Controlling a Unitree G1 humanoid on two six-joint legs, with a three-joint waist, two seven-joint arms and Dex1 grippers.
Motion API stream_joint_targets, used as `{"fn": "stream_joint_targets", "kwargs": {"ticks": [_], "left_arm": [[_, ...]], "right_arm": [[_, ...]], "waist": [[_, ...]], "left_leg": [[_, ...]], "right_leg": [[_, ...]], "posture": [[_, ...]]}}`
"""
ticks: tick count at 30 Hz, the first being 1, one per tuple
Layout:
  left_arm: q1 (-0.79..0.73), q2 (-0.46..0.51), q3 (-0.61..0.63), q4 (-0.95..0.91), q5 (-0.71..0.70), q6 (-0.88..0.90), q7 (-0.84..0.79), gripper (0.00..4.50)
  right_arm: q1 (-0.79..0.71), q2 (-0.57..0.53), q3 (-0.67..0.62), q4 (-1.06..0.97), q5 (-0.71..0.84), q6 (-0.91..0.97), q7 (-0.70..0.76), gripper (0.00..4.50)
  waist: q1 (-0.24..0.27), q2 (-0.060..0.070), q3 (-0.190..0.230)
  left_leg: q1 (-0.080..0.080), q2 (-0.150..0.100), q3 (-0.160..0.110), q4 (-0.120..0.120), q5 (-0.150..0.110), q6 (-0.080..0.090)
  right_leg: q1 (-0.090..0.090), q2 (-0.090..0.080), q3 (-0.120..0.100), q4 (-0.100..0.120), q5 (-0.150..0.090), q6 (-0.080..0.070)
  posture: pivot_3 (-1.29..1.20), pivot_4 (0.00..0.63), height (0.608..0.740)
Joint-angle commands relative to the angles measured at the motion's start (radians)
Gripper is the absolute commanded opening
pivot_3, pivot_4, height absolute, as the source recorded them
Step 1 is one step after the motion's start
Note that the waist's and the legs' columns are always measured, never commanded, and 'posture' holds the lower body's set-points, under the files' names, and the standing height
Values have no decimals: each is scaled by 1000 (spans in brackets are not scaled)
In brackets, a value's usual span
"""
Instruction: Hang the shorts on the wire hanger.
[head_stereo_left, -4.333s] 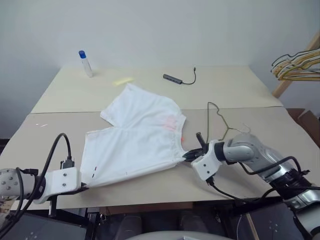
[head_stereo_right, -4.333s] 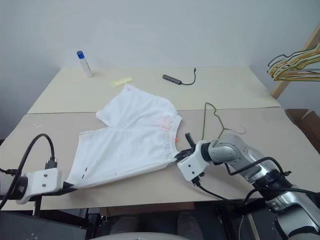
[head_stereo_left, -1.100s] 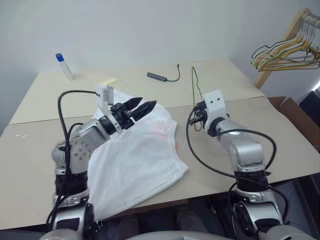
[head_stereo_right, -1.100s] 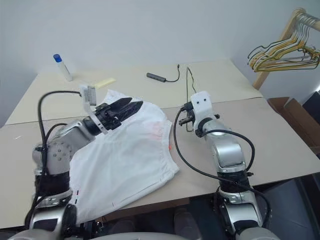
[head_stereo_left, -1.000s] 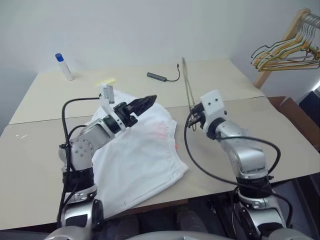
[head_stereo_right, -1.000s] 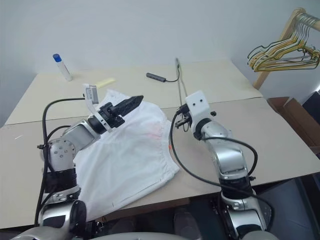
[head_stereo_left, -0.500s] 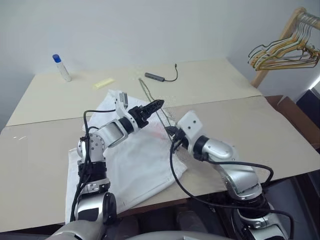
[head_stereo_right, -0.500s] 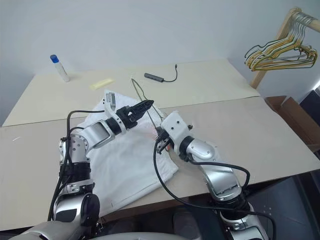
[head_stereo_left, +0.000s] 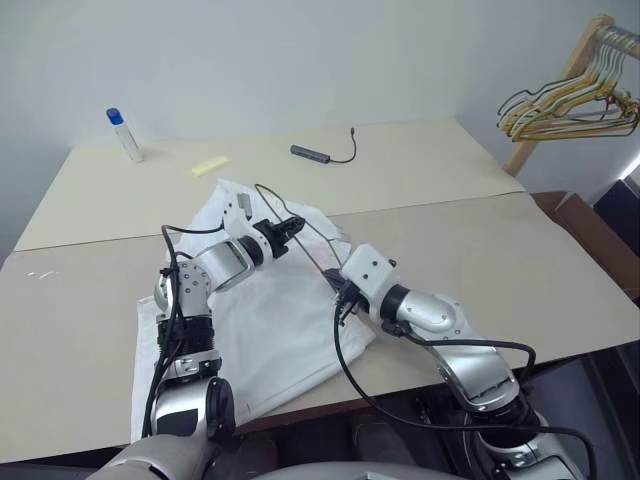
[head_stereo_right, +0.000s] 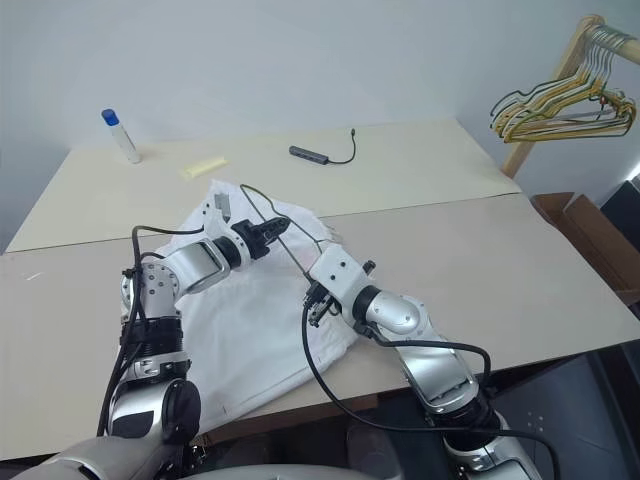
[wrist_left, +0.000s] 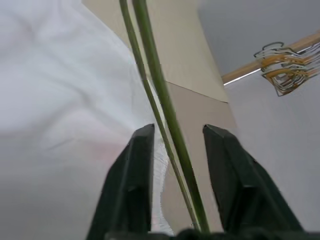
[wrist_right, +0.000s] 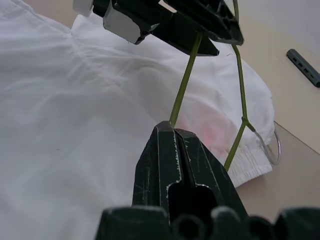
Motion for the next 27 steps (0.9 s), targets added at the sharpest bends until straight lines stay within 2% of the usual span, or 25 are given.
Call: {"fn": "stream_joint_targets", "kwargs": {"ticks": [1, 2, 3, 6, 10, 12, 13, 19, 21, 24, 26, 27], "left_arm": [[-34, 18, -2, -54, -9, 2, -33, 279], [-35, 25, -12, -67, -2, -1, -47, 39], [-35, 37, -29, -82, 15, -13, -64, 7], [-36, 65, -61, -108, 48, -50, -127, 7], [-23, 126, -123, -194, 100, -156, -316, 7], [-30, 146, -133, -211, 122, -210, -378, 0], [-35, 155, -131, -214, 123, -233, -415, 0], [-59, 231, -124, -223, 125, -334, -642, 0], [-61, 267, -108, -230, 95, -345, -734, 0], [-71, 333, -57, -233, 5, -333, -897, 0], [-86, 374, -28, -215, -46, -319, -991, 0], [-96, 388, -22, -202, -58, -315, -1022, 0]], "right_arm": [[-11, -23, 26, 4, -70, -94, -12, 0], [-12, -27, 33, 15, -96, -123, -27, 0], [-12, -27, 34, 26, -114, -155, -41, 0], [-19, -28, 40, 67, -196, -291, -102, 0], [-37, -16, 13, 107, -251, -436, -152, 0], [-44, -2, -15, 108, -245, -465, -160, 551], [-47, 7, -33, 98, -215, -475, -147, 661], [-99, -13, -116, 33, -152, -564, -75, 2709], [-98, -48, -176, -33, 43, -465, 63, 3398], [-148, -58, -386, -69, 544, -62, 146, 4385], [-180, -142, -495, -41, 816, 137, 221, 4457], [-185, -203, -529, -39, 901, 197, 280, 4457]], "waist": [[0, 0, 0], [0, 0, 0], [0, 0, 0], [-1, 0, 0], [-1, 0, 0], [-1, 0, 0], [-1, 0, 0], [-1, 0, 1], [-1, 0, 1], [-2, -1, 2], [-1, 0, 2], [0, 1, 4]], "left_leg": [[0, 0, 0, 0, 0, 0], [0, 0, 0, 0, 0, 0], [-1, 0, 0, 0, 0, 0], [0, 0, 0, 0, 0, -1], [0, 0, 0, 0, 1, -2], [-1, 0, 0, 0, 1, -2], [0, 0, 0, 0, 1, -2], [0, 0, 0, 0, 1, -2], [0, 0, 0, 0, 1, -2], [-1, 1, -1, 0, 1, -2], [-1, 1, -1, 0, 1, -2], [0, 1, -1, 0, 1, -2]], "right_leg": [[0, 0, 0, 0, 0, 0], [0, 0, 0, 0, 0, 0], [0, 0, 0, 0, 0, 0], [0, 0, 0, 0, 0, 0], [0, 0, 0, 0, 0, 0], [0, 0, 0, -1, 0, 0], [0, 0, 0, -1, 0, 0], [0, 0, 0, -1, 0, 0], [0, 0, 0, -1, 0, 0], [0, 0, -1, -1, 0, 0], [1, 0, -1, -1, 1, -1], [1, 0, -1, -1, 1, -1]], "posture": [[-75, 0, 740], [-74, 0, 740], [-72, 0, 740], [-72, 0, 740], [-67, 0, 740], [-67, 0, 740], [-65, 0, 740], [-70, 0, 740], [-73, 0, 740], [-71, 0, 740], [-65, 0, 740], [-65, 0, 740]]}}
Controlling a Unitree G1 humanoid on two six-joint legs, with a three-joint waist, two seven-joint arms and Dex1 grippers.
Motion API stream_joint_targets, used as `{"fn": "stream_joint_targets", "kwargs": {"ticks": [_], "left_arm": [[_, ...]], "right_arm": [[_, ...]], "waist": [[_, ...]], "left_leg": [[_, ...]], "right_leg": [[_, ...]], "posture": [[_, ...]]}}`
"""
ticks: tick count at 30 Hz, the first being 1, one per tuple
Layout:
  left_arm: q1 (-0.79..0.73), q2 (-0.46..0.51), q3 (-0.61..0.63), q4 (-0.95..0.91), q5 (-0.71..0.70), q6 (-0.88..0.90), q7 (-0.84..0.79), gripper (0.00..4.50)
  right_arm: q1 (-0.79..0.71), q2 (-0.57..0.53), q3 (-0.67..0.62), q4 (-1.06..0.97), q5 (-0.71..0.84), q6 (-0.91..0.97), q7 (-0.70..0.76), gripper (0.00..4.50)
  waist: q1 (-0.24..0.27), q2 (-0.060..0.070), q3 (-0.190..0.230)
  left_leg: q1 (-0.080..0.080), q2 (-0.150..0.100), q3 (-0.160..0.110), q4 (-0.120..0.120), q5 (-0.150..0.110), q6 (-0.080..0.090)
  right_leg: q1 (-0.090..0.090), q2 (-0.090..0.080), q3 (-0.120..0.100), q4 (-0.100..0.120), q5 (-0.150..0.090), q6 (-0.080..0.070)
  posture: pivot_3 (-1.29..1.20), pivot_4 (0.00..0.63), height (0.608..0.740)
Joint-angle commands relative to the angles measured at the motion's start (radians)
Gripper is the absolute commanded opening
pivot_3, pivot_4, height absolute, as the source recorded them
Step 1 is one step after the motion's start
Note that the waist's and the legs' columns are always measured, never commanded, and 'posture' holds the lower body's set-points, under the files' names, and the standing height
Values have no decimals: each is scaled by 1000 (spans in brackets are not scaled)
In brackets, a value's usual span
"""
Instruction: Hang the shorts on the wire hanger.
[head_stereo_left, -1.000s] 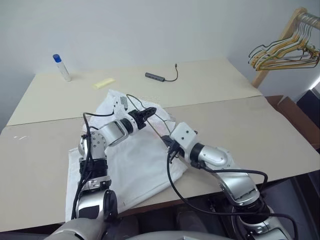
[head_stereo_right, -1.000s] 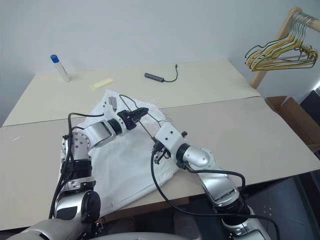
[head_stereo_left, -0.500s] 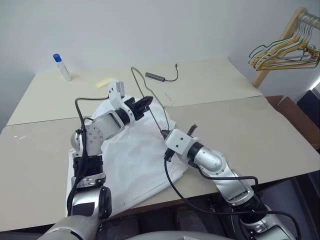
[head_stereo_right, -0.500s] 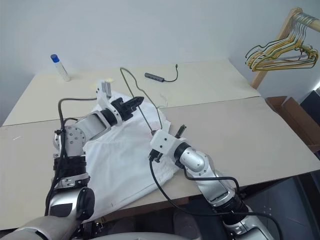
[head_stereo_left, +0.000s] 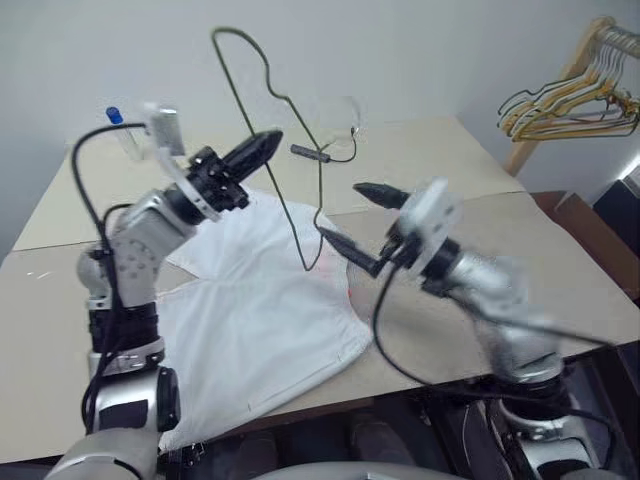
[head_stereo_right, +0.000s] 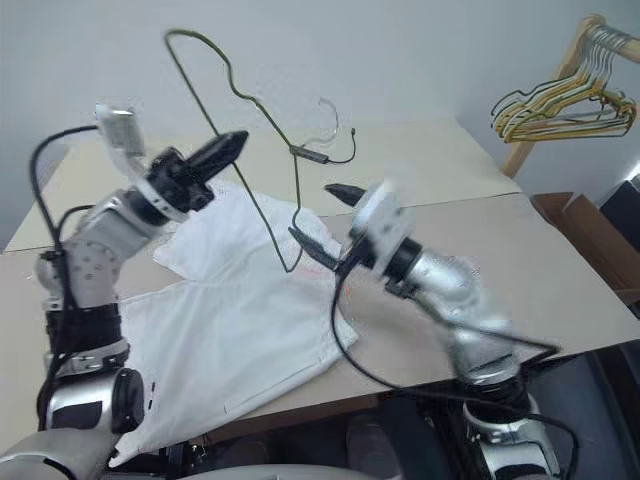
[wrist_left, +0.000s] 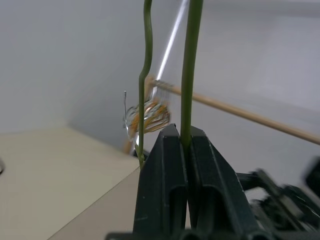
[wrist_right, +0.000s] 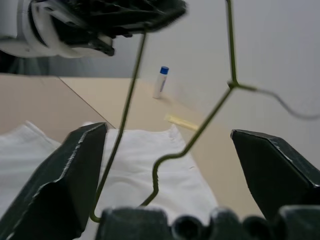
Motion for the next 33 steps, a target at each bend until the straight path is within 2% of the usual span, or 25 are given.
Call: {"fn": "stream_joint_targets", "kwargs": {"ticks": [1, 4, 7, 12, 16, 18, 32, 33], "left_arm": [[-62, 59, 55, 1, -85, -1, -151, 0], [-96, 81, 71, 53, -132, 12, -253, 0], [-135, 78, 111, 101, -215, 37, -331, 0], [-177, 33, 140, 169, -294, 68, -330, 0], [-162, 3, 123, 154, -289, 71, -324, 0], [-148, -12, 112, 138, -284, 71, -317, 0], [-76, -52, 107, 68, -280, 50, -282, 0], [-70, -54, 107, 62, -278, 48, -282, 0]], "right_arm": [[-47, -172, -173, -7, 421, 292, 171, 4457], [-74, -308, -190, 71, 578, 451, 290, 4457], [-112, -319, -155, 184, 661, 544, 347, 4457], [-224, -205, -60, 337, 661, 620, 329, 4457], [-278, -133, -1, 367, 586, 592, 315, 4457], [-300, -103, 3, 375, 576, 587, 314, 4457], [-349, -64, 32, 338, 566, 616, 360, 4457], [-350, -62, 35, 339, 564, 616, 361, 4185]], "waist": [[6, 2, 2], [13, 4, 3], [9, 3, 4], [-7, 3, 4], [-7, 3, 4], [-6, 3, 4], [-7, 3, 4], [-7, 3, 4]], "left_leg": [[0, 0, 0, 0, 0, 0], [0, 1, 0, 0, -1, 2], [1, 1, 2, 0, -1, 2], [1, 1, 3, 0, -1, 2], [-2, 1, 2, 0, -1, 2], [-4, 1, 1, 0, -1, 2], [-8, 1, -1, 4, -1, 2], [-8, 1, -1, 4, -1, 2]], "right_leg": [[0, 0, 0, 0, 0, 0], [0, 1, -1, -1, -1, -1], [0, 2, -1, -2, -4, 5], [0, 2, 1, -1, -5, 7], [-2, 2, 0, -1, -5, 7], [-4, 1, 0, -1, -1, 1], [-5, 0, -2, 0, -1, 2], [-5, 0, -2, 0, -1, 2]], "posture": [[-66, 0, 740], [-78, 0, 740], [-89, 0, 740], [-107, 0, 740], [-106, 0, 740], [-103, 0, 740], [-87, 0, 740], [-83, 0, 740]]}}
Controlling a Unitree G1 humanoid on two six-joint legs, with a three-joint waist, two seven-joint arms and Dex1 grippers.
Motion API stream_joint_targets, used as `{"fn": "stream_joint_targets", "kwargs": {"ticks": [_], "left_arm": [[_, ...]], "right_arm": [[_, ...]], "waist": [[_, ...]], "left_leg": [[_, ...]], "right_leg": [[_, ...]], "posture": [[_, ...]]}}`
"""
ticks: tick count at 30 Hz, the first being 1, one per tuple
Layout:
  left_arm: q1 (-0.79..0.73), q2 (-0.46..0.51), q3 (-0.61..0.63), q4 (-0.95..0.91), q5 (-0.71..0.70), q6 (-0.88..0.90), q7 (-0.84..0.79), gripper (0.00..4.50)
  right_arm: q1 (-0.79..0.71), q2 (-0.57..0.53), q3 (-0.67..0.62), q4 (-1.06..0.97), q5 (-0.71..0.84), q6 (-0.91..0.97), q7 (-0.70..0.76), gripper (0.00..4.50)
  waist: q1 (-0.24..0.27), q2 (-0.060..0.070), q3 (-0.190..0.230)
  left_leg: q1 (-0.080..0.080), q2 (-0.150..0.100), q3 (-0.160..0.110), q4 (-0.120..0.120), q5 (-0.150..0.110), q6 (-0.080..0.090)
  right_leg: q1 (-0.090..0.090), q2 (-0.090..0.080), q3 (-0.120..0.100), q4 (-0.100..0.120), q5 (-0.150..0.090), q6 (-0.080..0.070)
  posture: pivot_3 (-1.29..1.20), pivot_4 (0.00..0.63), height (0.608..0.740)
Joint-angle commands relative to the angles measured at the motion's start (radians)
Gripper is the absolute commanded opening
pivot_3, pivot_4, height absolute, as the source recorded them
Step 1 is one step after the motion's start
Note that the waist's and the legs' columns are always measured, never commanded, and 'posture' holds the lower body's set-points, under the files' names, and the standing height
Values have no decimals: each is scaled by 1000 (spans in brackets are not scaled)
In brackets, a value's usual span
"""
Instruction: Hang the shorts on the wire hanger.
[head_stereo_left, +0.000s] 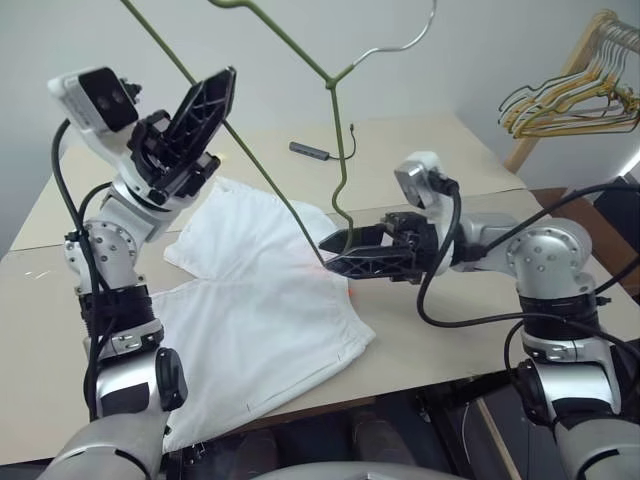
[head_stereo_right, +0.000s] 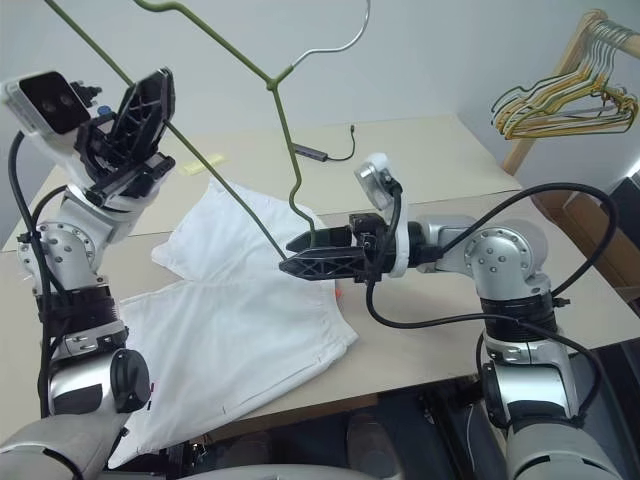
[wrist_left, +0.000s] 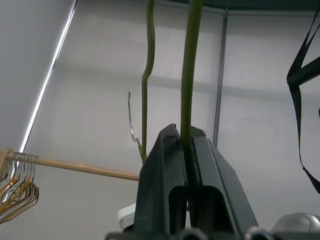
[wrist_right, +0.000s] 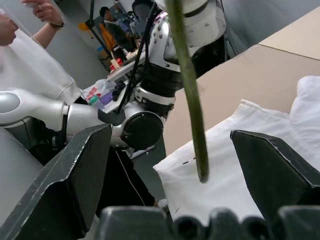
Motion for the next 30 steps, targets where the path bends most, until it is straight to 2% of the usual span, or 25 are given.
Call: {"fn": "stream_joint_targets", "kwargs": {"ticks": [1, 2, 10, 13, 19, 20, 24, 30], "left_arm": [[9, -2, 8, -49, -5, -23, 5, 0], [14, -3, 8, -52, -6, -25, 8, 0], [45, -8, 21, -76, -17, -33, 26, 0], [65, -7, 17, -90, -1, -52, 21, 0], [112, -17, -43, -123, 116, -135, 48, 0], [117, -21, -48, -123, 123, -144, 46, 536], [143, -16, -91, -121, 210, -179, 69, 1766], [256, 145, -311, -120, 551, -271, 23, 3655]], "right_arm": [[-26, 9, 5, -22, 0, 6, 16, 4075], [-27, 12, 7, -17, -1, 8, 16, 3836], [-31, 38, 40, -6, -38, 9, 10, 960], [-28, 57, 39, 3, -51, 6, -6, 21], [-7, 78, 12, -6, -48, 7, -29, 21], [-3, 80, 8, -9, -46, 8, -36, 0], [14, 92, -28, -21, -26, 10, -70, 0], [70, 101, -136, -20, 9, 15, -175, 0]], "waist": [[1, 0, 0], [2, 0, 0], [3, 0, 0], [3, 0, 0], [6, 0, 0], [7, 0, 0], [10, 0, 0], [4, 1, 0]], "left_leg": [[0, 0, 0, 0, 0, 0], [0, 0, 0, 0, 0, 0], [0, 0, 0, 0, 0, 0], [0, 0, 0, 0, 0, 0], [-1, 0, -1, 0, 0, 0], [-1, 0, -1, 0, 0, 0], [-1, -1, -1, 1, 0, 0], [0, 0, 0, 0, 0, 0]], "right_leg": [[0, 0, 0, 0, 0, 0], [0, 0, 0, 0, 0, 0], [0, 0, 0, 0, 0, 0], [0, 0, 0, 0, 0, 0], [0, 0, 0, 0, 0, 0], [0, 0, 0, 0, 0, 0], [0, 0, 0, 0, 0, 0], [0, 0, 0, 0, 0, 0]], "posture": [[-82, 0, 740], [-81, 0, 740], [-75, 0, 740], [-73, 0, 740], [-69, 0, 740], [-70, 0, 740], [-73, 0, 740], [-78, 0, 740]]}}
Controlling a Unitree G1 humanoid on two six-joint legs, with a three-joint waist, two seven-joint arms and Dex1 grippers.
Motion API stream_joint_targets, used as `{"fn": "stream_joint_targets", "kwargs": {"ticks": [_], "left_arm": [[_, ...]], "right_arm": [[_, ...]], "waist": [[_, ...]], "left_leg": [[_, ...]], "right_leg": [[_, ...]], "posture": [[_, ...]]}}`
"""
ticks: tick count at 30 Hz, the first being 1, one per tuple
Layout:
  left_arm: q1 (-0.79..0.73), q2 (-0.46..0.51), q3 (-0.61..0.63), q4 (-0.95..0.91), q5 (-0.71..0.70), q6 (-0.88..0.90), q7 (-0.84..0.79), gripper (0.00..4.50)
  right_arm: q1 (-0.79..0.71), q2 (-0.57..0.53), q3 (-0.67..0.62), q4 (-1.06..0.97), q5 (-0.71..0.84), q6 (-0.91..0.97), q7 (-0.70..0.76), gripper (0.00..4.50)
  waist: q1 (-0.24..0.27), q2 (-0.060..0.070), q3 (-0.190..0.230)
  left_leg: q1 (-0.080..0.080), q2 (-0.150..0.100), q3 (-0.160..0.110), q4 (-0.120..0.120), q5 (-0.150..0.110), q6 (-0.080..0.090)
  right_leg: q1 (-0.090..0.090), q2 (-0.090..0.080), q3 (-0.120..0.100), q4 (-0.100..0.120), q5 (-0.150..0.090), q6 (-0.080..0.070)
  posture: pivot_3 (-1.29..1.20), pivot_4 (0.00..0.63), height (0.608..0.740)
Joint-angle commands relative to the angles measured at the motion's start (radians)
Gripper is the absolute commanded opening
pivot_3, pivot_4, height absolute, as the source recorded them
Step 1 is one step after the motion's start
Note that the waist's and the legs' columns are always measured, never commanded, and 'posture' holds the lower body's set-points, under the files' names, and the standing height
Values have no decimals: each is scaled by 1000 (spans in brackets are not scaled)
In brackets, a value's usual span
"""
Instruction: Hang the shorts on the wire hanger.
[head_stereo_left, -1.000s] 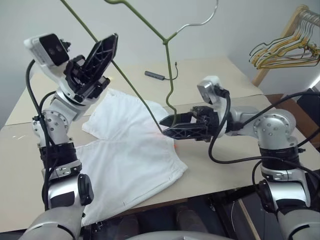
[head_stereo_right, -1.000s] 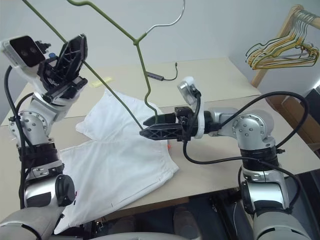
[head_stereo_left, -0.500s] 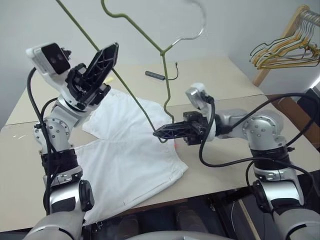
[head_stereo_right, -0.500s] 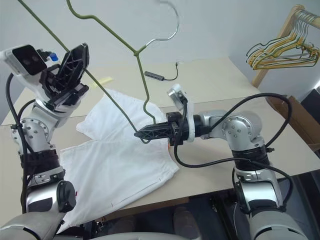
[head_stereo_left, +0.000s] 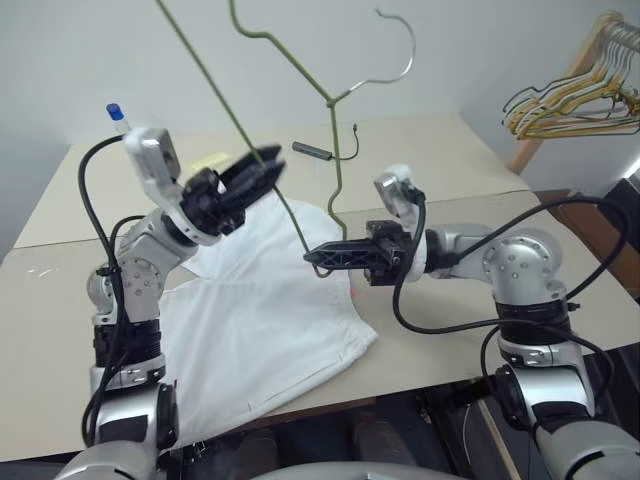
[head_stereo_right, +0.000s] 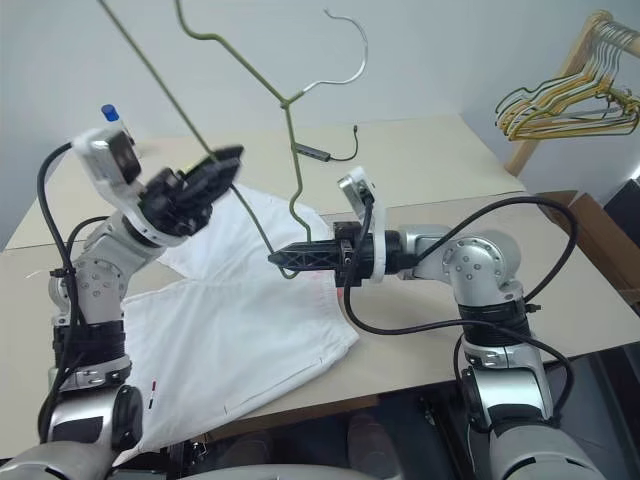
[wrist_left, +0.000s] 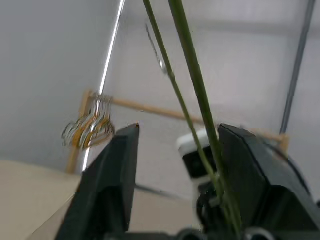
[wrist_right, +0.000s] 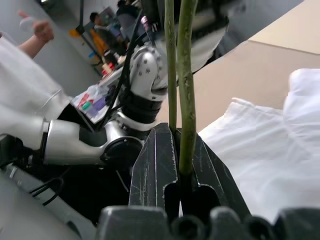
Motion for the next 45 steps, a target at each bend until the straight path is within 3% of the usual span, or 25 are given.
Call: {"fn": "stream_joint_targets", "kwargs": {"ticks": [1, 2, 3, 9, 12, 17, 23, 28, 35, 45], "left_arm": [[50, 69, -99, -1, 185, -62, -2, 3955], [70, 82, -102, 2, 218, -90, 4, 4347], [89, 100, -109, 9, 261, -120, 12, 4465], [182, 206, -118, -26, 368, -228, -72, 4465], [217, 252, -125, -63, 376, -243, -119, 4465], [256, 282, -141, -106, 390, -268, -169, 4465], [259, 279, -153, -146, 378, -244, -179, 4465], [265, 295, -152, -154, 374, -228, -194, 4465], [253, 312, -132, -156, 365, -201, -183, 4465], [279, 310, -137, -197, 367, -186, -157, 4465]], "right_arm": [[22, -1, -100, -26, 59, 9, -56, 0], [51, -23, -116, -37, 60, 20, -70, 0], [90, -51, -138, -48, 57, 25, -78, 0], [313, -212, -249, -80, 65, 106, -148, 0], [413, -310, -282, -76, 90, 150, -101, 0], [549, -517, -257, 29, 128, 249, 166, 0], [654, -700, -26, 131, -47, 140, 449, 0], [610, -709, 96, 221, -178, 42, 551, 0], [500, -637, 179, 343, -280, 21, 578, 0], [443, -562, 183, 368, -319, 22, 573, 0]], "waist": [[0, 1, 0], [0, 2, 1], [1, 2, 1], [23, 2, 1], [27, 2, 1], [30, 2, 1], [27, 2, 1], [25, 2, 1], [29, 2, 2], [49, 2, 1]], "left_leg": [[0, 0, 0, 0, 0, 0], [0, 0, 0, 0, 0, 0], [0, 0, 1, 0, 0, 0], [-5, 0, 1, 0, 0, 0], [-6, 0, 3, 0, 0, 1], [-4, 1, 5, 0, 0, 1], [5, 3, 7, 1, -1, 2], [7, 3, 10, 0, -1, 2], [6, 3, 10, 0, -1, 2], [7, 2, 10, 1, -1, 2]], "right_leg": [[0, 0, 0, 0, 0, 0], [0, 0, 0, 0, 0, 0], [0, 0, 1, 0, 0, 0], [-5, 0, 0, 0, 0, 0], [-7, 0, 1, 0, 0, 0], [-4, 0, 1, 0, -4, 7], [4, 1, 3, -2, -5, 8], [5, 1, 4, -2, -6, 9], [5, 1, 5, -2, -6, 9], [4, 1, 5, -1, -6, 9]], "posture": [[-78, 0, 740], [-81, 0, 740], [-81, 0, 740], [-73, 0, 740], [-78, 0, 740], [-72, 0, 740], [-66, 0, 740], [-68, 0, 740], [-53, 0, 740], [-39, 0, 740]]}}
